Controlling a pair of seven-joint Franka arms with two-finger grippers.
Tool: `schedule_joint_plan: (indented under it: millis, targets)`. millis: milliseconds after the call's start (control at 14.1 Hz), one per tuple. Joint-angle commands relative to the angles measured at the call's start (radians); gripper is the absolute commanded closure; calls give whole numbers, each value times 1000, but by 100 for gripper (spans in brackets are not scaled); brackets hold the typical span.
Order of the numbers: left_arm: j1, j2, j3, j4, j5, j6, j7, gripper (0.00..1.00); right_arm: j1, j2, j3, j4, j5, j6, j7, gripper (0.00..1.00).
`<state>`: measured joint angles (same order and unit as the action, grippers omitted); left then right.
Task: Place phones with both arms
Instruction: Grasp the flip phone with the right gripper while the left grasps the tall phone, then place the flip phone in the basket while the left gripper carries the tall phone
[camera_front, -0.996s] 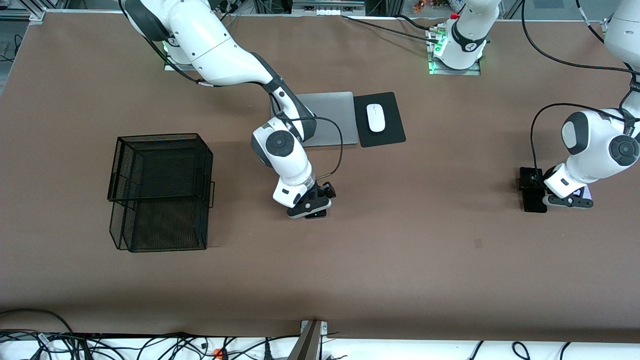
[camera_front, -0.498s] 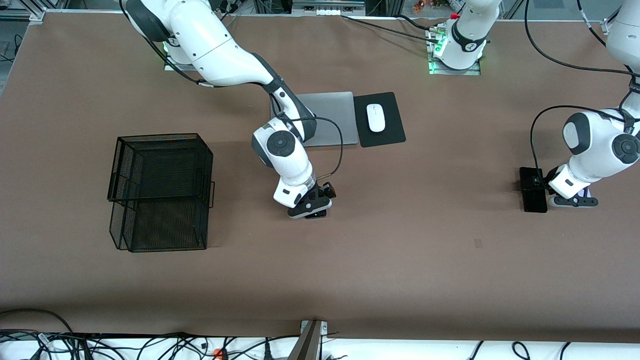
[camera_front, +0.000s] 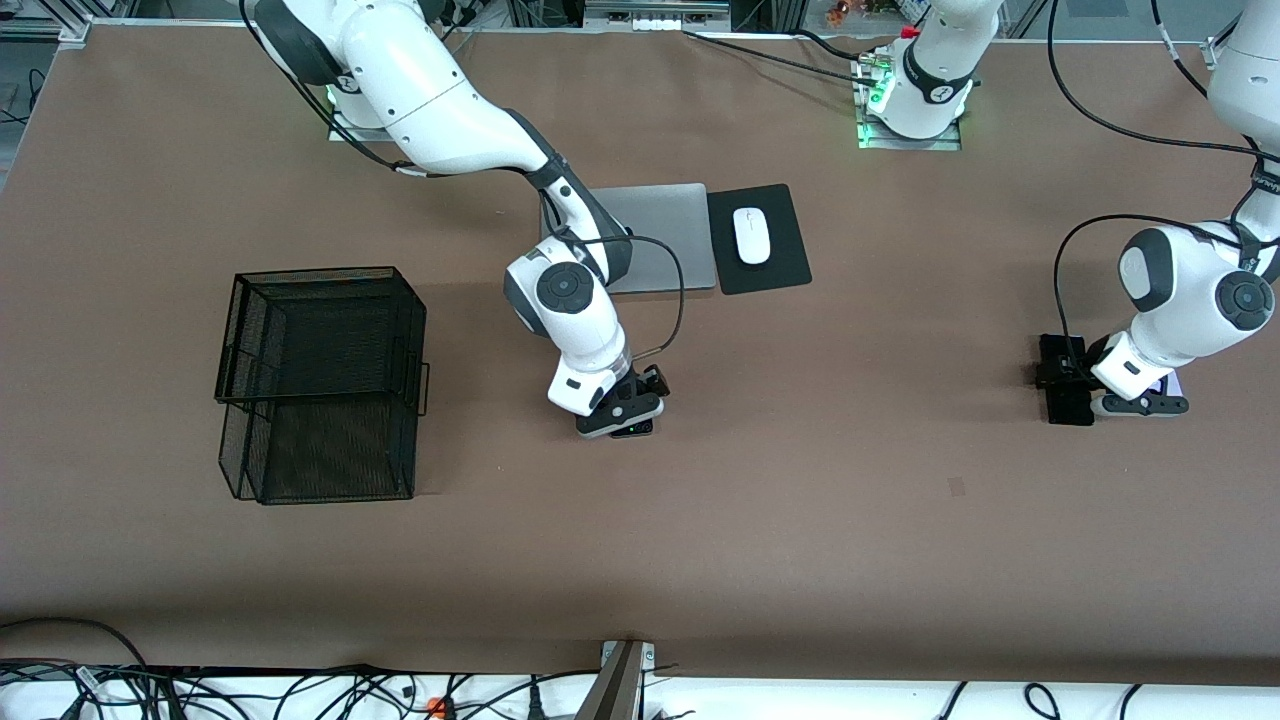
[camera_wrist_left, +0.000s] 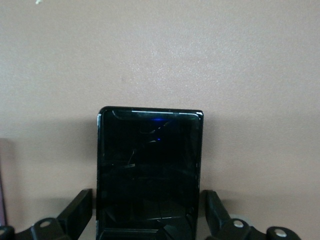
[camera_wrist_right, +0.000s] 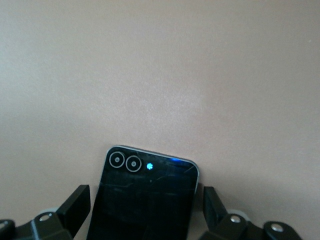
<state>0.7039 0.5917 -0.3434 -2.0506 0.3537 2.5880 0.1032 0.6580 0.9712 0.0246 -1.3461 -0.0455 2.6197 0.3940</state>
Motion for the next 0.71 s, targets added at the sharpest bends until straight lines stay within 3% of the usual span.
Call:
schedule_joint_plan:
  millis: [0,71,213,356,427,498,640]
  targets:
    - [3,8,-6,4,13,8,-13,0,12,26,-12,30,-25,3,29,0]
    - [3,10,-6,6,13,8,-13,0,12,27,-12,28,-28,5,29,0]
    - [2,11,-6,6,11,8,-14,25,12,29,-12,28,-28,5,31,4]
    - [2,14,-6,12,11,8,-14,56,11,29,-12,30,-28,7,29,63]
    - [2,14,-6,13,11,6,-14,67,11,29,-12,30,-28,7,23,78]
    - [2,14,-6,15,11,6,-14,74,11,29,-15,30,-28,7,20,86]
    - [-1,14,-6,26,11,-3,-13,80,11,24,-23,30,-30,-1,19,100]
